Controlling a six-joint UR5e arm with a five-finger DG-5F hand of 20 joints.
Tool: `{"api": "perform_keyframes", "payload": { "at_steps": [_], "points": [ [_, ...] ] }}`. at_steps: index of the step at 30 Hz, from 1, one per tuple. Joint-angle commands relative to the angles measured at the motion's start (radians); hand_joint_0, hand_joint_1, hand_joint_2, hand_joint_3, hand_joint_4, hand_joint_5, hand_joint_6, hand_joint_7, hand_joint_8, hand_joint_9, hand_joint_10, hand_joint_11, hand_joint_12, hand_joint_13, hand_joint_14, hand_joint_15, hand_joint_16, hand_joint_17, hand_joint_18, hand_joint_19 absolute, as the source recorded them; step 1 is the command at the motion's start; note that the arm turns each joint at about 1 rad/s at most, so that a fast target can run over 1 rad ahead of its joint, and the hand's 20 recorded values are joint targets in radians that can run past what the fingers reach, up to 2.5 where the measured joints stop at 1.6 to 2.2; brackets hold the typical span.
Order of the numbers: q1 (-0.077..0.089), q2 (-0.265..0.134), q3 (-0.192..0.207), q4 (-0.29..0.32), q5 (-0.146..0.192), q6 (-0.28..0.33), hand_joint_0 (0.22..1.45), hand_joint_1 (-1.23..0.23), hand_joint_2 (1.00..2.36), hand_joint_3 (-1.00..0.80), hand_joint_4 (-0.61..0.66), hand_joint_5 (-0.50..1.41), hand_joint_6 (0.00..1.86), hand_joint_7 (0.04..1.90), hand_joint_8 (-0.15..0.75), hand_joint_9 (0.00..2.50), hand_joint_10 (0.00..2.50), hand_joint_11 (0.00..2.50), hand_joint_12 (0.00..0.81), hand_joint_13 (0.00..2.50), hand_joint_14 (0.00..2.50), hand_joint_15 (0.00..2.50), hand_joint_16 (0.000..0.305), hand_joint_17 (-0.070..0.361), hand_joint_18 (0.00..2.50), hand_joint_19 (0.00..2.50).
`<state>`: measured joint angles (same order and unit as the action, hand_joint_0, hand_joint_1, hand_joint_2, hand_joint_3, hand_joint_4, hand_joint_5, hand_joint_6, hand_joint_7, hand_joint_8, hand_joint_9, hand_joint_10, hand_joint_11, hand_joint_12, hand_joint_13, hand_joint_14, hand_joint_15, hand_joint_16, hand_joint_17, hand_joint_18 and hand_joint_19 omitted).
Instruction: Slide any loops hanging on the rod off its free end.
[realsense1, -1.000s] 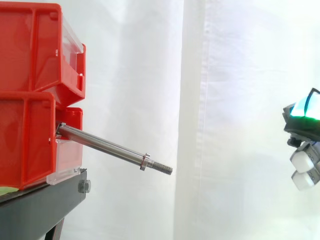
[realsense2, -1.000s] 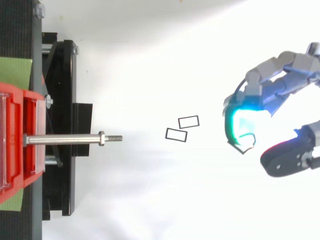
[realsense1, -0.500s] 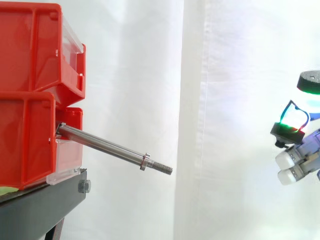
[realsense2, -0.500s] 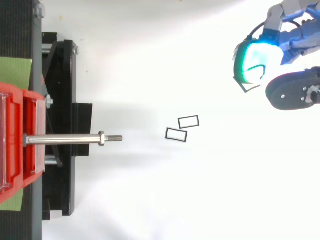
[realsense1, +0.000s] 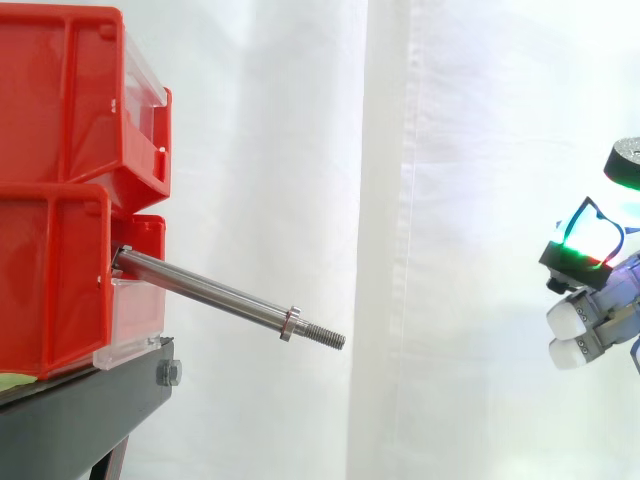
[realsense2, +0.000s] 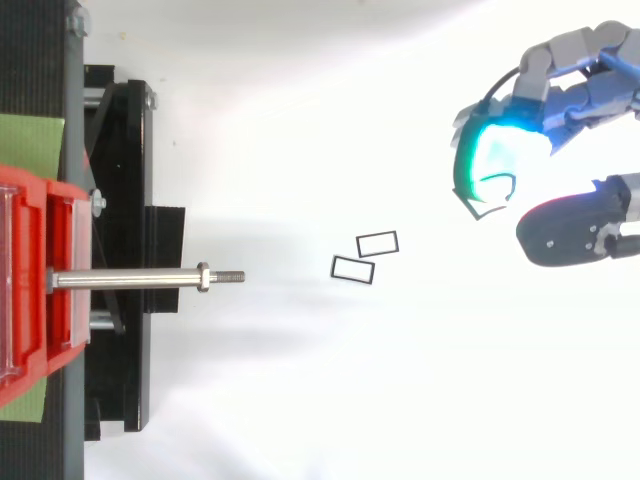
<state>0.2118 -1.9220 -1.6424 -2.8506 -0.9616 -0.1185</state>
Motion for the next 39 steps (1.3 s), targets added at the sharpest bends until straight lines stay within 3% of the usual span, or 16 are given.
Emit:
{"api": "perform_keyframes", "payload": {
  "at_steps": [1, 5, 12, 19, 39],
  "points": [
    [0.006, 0.0, -0.002, -0.006, -0.009, -0.009, 0.59, -0.81, 1.01, -0.2, -0.01, -0.07, 0.88, 1.08, 0.306, 0.75, 0.01, 0.17, 0.383, 0.66, 0.01, 0.24, 0.056, 0.125, 0.83, 0.4],
    [0.015, 0.0, -0.001, -0.003, -0.032, -0.052, 0.59, -0.82, 1.01, -0.2, -0.01, -0.07, 0.88, 1.08, 0.309, 0.75, 0.01, 0.16, 0.384, 0.67, 0.01, 0.24, 0.056, 0.125, 0.83, 0.4],
    [0.021, 0.001, -0.002, 0.03, -0.035, -0.089, 0.59, -0.81, 1.01, -0.19, -0.01, -0.07, 0.88, 1.09, 0.309, 0.76, 0.01, 0.17, 0.385, 0.67, 0.01, 0.25, 0.056, 0.125, 0.83, 0.39],
    [0.021, 0.001, -0.001, 0.023, -0.032, -0.156, 0.59, -0.82, 1.01, -0.19, -0.01, -0.07, 0.88, 1.07, 0.31, 0.76, 0.01, 0.18, 0.383, 0.67, 0.01, 0.24, 0.056, 0.125, 0.84, 0.39],
    [0.021, 0.001, -0.001, 0.022, -0.032, -0.165, 0.6, -0.82, 1.01, -0.2, -0.03, -0.07, 0.88, 1.09, 0.297, 0.74, 0.01, 0.19, 0.377, 0.62, 0.01, 0.23, 0.055, 0.123, 0.78, 0.38]
  ]
}}
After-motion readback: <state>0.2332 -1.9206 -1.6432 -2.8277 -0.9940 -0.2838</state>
